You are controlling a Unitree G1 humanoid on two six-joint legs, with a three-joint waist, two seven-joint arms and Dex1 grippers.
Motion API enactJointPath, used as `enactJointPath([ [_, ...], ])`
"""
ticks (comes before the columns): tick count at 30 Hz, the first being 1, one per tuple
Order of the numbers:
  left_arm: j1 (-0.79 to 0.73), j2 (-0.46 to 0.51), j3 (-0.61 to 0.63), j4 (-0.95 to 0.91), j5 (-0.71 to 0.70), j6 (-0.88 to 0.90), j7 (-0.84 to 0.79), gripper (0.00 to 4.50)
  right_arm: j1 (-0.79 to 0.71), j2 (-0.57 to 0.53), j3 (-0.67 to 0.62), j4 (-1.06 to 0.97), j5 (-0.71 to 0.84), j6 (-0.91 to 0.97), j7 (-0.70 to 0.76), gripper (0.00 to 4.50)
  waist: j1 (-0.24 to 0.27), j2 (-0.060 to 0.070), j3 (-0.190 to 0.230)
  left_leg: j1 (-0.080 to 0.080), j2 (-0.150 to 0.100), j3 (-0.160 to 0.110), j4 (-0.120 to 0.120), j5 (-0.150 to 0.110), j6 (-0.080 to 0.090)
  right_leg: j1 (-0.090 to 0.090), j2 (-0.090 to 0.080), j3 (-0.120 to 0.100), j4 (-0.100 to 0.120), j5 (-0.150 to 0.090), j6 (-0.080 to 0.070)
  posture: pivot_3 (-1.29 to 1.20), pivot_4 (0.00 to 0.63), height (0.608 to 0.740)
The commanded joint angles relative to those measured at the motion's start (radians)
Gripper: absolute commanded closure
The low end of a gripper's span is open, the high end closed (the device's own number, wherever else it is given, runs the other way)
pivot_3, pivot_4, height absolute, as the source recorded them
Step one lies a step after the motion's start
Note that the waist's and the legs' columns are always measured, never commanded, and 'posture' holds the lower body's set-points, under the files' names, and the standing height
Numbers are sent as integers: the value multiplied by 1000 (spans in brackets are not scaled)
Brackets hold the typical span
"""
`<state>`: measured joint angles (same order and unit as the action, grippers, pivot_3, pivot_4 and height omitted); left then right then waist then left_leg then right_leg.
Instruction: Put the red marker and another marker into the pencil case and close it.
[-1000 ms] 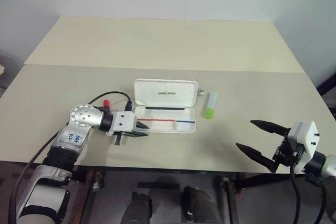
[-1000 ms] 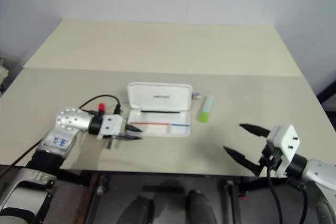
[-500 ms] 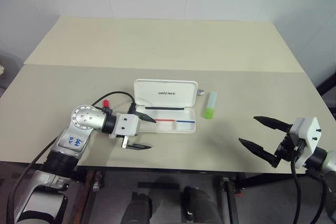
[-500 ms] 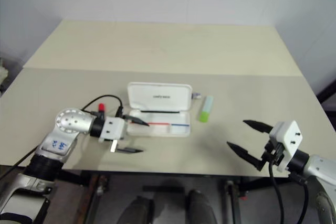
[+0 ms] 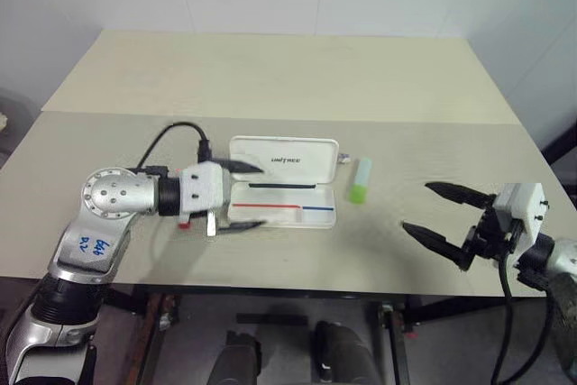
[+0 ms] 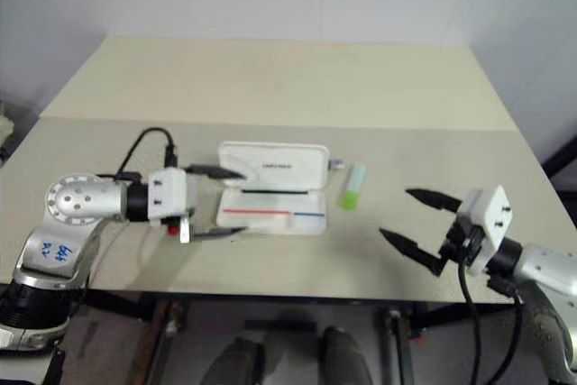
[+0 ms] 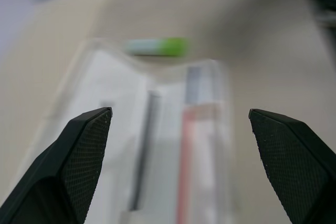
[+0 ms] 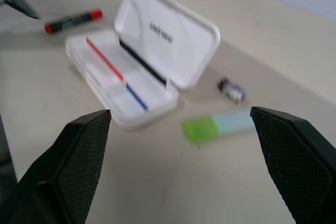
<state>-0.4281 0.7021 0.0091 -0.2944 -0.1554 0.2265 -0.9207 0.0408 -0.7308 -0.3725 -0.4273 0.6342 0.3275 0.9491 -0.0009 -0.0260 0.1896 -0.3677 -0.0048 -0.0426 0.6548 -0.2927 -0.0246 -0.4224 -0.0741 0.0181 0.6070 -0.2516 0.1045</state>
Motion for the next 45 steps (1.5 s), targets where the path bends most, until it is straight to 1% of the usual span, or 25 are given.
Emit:
enactJointPath([
  [1, -13, -23, 54, -33, 75, 59, 169, 51, -25, -2, 18, -8, 41, 13, 18, 0, 0, 0, 0, 0, 0, 0, 0, 0, 0, 0, 0, 0, 0, 0, 0, 0, 150, 740],
  [4, 20, -71, 97, -69, 178, 215, 373, 51, -57, -3, 43, 5, 51, 4, 42, 0, 1, 0, 0, 0, 0, -1, -1, 0, 0, 0, 0, 0, 0, 1, 1, 0, 150, 740],
  [8, 67, -151, 125, -148, 274, 412, 559, 51, -69, -27, 56, 25, 62, -2, 116, 0, 1, 0, 0, 0, -1, -1, -2, 0, 0, 0, 0, 0, -1, 2, 3, 0, 150, 740],
  [10, 96, -194, 113, -196, 319, 519, 624, 51, -79, -40, 60, 40, 68, -2, 157, 0, 2, 0, 0, -1, -1, -1, -3, 0, 0, 0, -1, 0, -2, 2, 3, 0, 150, 740],
  [12, 133, -224, 86, -225, 361, 569, 672, 51, -86, -62, 79, 57, 50, -24, 222, 0, 2, 0, 0, -1, -1, -1, -3, 0, 0, 0, -1, 0, -2, 2, 3, 0, 150, 740],
  [14, 155, -274, 81, -254, 369, 625, 711, 51, -93, -76, 95, 76, 35, -48, 265, 0, 2, -1, 0, -1, -1, -1, -3, 0, 0, 0, -1, 0, -2, 2, 3, 0, 150, 740],
  [18, 166, -403, 99, -302, 395, 772, 812, 51, -141, -57, 118, 132, 5, -73, 258, 0, 4, -1, 0, -1, -1, -1, 0, 0, -1, 0, -1, 0, -2, 2, 3, 0, 150, 740],
  [21, 184, -488, 111, -325, 403, 828, 871, 51, -143, -44, 134, 134, -8, -76, 241, 0, 5, -1, 0, -1, -1, -1, 1, 0, -1, 1, -1, 0, -2, 2, 3, 0, 150, 740],
  [25, 213, -552, 125, -337, 416, 886, 924, 51, -139, -30, 129, 139, -23, -89, 219, 0, 4, -1, 0, -1, -1, -1, 1, 0, -1, 1, -1, 0, -2, 2, 3, 0, 150, 740],
  [28, 226, -552, 159, -325, 411, 904, 935, 51, -129, -30, 117, 135, -23, -87, 205, 0, 4, -1, 0, -1, -1, -1, 1, 0, -1, 1, -1, 0, -2, 2, 3, 0, 150, 740],
  [31, 219, -573, 209, -287, 387, 909, 943, 51, -123, -34, 116, 137, -30, -92, 200, 0, 4, -1, 0, -1, -1, -1, 2, 0, -1, 1, -1, 0, -2, 2, 3, 0, 150, 740],
  [35, 210, -599, 267, -193, 352, 876, 951, 51, -114, -34, 116, 128, -36, -93, 184, 0, 5, -1, 0, -1, -2, -1, 3, 0, -1, 2, -1, 0, -3, 2, 3, 0, 150, 740],
  [37, 203, -600, 270, -156, 331, 841, 943, 51, -112, -33, 118, 125, -39, -94, 175, 0, 8, 0, 0, 1, -1, -1, 3, 0, -1, 5, -1, -1, -5, 2, 3, 0, 150, 740],
  [39, 186, -603, 271, -126, 315, 818, 944, 51, -108, -32, 118, 121, -40, -94, 165, 0, 13, 0, 0, 5, -1, -2, 3, 0, -1, 10, -1, -1, -8, 1, -1, 0, 150, 740],
  [41, 165, -610, 283, -99, 301, 798, 955, 51, -106, -30, 118, 115, -41, -92, 151, 0, 19, 0, 0, 10, -1, -2, 3, 0, -1, 16, -1, -2, -12, -3, -12, 0, 150, 740],
  [42, 160, -611, 285, -87, 296, 787, 959, 51, -107, -30, 118, 114, -41, -93, 146, 0, 21, 0, 0, 11, -1, -2, 3, 0, -1, 19, -1, -2, -14, -1, -12, 0, 150, 740],
  [45, 143, -642, 339, -69, 269, 772, 992, 675, -101, -29, 115, 108, -45, -95, 131, 0, 20, 0, 0, 15, 1, -2, 4, 0, -1, 28, -1, -6, -23, 1, -9, 0, 150, 740],
])
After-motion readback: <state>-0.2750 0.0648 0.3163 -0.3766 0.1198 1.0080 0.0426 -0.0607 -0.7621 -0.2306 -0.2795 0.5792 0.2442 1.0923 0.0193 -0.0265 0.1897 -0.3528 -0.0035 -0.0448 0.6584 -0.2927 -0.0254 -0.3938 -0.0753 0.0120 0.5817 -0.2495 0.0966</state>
